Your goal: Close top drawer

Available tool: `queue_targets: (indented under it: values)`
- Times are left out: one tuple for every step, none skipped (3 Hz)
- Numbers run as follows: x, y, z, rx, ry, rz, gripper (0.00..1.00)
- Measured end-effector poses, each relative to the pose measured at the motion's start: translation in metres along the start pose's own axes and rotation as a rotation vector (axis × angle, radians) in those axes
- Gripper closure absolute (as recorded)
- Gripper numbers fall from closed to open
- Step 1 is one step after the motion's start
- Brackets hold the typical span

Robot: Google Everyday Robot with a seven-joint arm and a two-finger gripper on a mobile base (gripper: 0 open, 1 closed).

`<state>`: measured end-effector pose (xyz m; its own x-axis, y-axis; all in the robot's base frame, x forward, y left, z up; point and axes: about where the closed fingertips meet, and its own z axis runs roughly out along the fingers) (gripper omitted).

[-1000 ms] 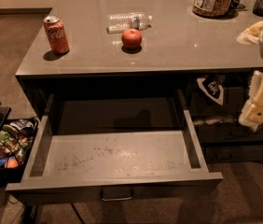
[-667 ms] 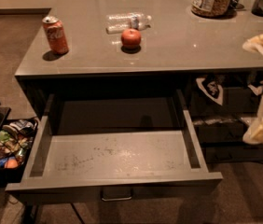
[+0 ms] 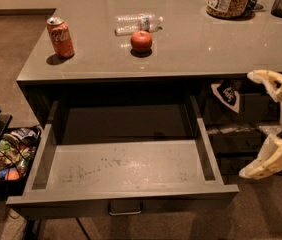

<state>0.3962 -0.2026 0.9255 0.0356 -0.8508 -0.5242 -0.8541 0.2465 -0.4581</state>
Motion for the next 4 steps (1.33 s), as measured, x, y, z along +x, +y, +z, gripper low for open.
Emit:
queue_targets:
  values:
    - [-0.012, 0.011, 0.021, 0.002, -0.092, -0.058, 0.00]
    - [-0.012, 0.011, 0.019, 0.002, -0.087, -0.052, 0.00]
    - [-0.008, 0.039, 0.038, -0.139, -0.067, -0.086, 0.00]
    - [0.009, 0.087, 0.067, -0.274, -0.076, -0.097, 0.00]
